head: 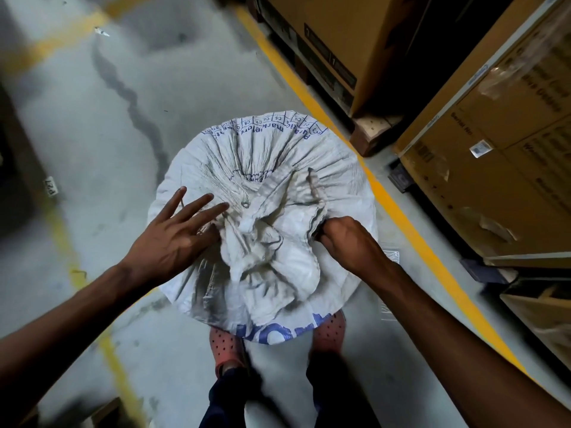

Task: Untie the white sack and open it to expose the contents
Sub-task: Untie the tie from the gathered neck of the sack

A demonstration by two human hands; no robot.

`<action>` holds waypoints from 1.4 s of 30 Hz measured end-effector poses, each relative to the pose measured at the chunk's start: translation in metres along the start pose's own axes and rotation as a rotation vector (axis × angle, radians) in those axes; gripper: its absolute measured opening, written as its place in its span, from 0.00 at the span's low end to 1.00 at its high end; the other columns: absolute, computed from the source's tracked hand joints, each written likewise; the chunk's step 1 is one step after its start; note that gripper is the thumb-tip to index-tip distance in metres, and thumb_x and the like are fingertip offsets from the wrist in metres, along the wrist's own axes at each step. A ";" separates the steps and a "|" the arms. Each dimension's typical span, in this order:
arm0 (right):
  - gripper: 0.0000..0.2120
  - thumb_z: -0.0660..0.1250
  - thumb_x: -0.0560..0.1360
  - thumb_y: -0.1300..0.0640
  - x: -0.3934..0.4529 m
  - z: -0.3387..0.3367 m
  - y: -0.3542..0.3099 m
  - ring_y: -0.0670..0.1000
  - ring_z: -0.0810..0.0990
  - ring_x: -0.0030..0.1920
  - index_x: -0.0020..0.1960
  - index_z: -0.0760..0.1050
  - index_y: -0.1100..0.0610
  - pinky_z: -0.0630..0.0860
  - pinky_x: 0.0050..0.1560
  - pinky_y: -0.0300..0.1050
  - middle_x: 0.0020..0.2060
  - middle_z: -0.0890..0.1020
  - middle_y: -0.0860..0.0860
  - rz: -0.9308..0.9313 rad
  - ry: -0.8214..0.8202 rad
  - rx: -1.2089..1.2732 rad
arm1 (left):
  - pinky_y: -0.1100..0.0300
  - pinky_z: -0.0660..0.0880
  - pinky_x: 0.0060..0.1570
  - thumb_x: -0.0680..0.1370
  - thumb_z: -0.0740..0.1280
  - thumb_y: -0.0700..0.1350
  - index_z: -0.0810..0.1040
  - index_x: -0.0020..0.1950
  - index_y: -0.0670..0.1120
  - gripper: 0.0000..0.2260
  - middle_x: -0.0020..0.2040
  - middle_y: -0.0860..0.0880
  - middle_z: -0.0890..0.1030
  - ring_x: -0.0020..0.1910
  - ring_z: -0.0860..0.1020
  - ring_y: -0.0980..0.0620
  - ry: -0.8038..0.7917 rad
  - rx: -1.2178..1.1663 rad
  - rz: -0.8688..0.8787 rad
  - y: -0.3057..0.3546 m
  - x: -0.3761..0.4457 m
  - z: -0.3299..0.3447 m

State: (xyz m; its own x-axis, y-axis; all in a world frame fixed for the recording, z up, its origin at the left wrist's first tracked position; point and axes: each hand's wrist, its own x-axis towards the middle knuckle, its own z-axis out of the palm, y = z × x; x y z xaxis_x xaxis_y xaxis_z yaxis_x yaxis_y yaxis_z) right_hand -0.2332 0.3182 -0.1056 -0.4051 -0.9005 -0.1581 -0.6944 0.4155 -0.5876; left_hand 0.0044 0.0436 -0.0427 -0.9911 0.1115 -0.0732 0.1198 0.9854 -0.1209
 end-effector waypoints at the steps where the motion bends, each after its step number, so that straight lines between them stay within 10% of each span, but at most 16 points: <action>1: 0.11 0.68 0.76 0.62 -0.003 -0.003 -0.002 0.60 0.82 0.37 0.36 0.73 0.58 0.68 0.33 0.46 0.34 0.82 0.57 0.000 -0.004 -0.006 | 0.30 0.59 0.75 0.82 0.62 0.47 0.83 0.51 0.46 0.11 0.79 0.42 0.70 0.78 0.68 0.36 0.006 -0.016 -0.015 0.004 0.000 -0.003; 11: 0.05 0.61 0.72 0.66 -0.044 -0.001 -0.035 0.61 0.78 0.36 0.42 0.72 0.58 0.69 0.33 0.47 0.33 0.77 0.52 0.009 0.058 0.016 | 0.34 0.61 0.76 0.82 0.66 0.49 0.85 0.51 0.52 0.07 0.83 0.41 0.62 0.79 0.66 0.36 0.015 -0.125 0.034 0.036 -0.018 -0.010; 14: 0.18 0.54 0.71 0.55 -0.066 -0.001 -0.045 0.60 0.80 0.42 0.53 0.78 0.61 0.76 0.39 0.51 0.41 0.83 0.57 0.047 0.115 0.060 | 0.35 0.62 0.76 0.83 0.62 0.52 0.85 0.49 0.52 0.12 0.82 0.41 0.63 0.78 0.67 0.36 0.063 -0.179 0.041 0.046 -0.022 -0.015; 27: 0.09 0.68 0.74 0.46 -0.114 -0.027 -0.051 0.49 0.80 0.45 0.51 0.74 0.50 0.77 0.47 0.48 0.45 0.81 0.46 0.143 0.259 0.120 | 0.33 0.63 0.74 0.86 0.59 0.51 0.86 0.48 0.54 0.16 0.82 0.42 0.62 0.80 0.64 0.38 0.107 -0.183 0.278 0.087 0.007 -0.058; 39: 0.34 0.61 0.79 0.67 -0.159 -0.044 -0.027 0.42 0.79 0.48 0.78 0.56 0.42 0.74 0.53 0.37 0.60 0.80 0.47 0.275 0.330 0.448 | 0.30 0.60 0.75 0.84 0.63 0.49 0.85 0.58 0.57 0.11 0.75 0.43 0.75 0.76 0.71 0.37 0.174 -0.177 0.417 0.138 0.071 -0.073; 42: 0.26 0.63 0.79 0.66 -0.178 -0.039 -0.015 0.43 0.83 0.50 0.72 0.63 0.47 0.78 0.49 0.38 0.60 0.83 0.45 0.380 0.426 0.594 | 0.32 0.61 0.76 0.83 0.64 0.43 0.85 0.58 0.54 0.11 0.63 0.44 0.83 0.66 0.79 0.38 0.215 -0.191 0.509 0.158 0.107 -0.072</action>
State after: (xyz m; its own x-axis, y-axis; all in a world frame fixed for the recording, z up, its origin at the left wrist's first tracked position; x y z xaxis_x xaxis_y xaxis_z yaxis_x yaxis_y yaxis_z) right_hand -0.1746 0.4771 -0.0377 -0.8229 -0.5369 -0.1860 -0.0828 0.4371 -0.8956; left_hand -0.0865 0.2203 0.0018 -0.8035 0.5810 0.1295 0.5912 0.8043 0.0595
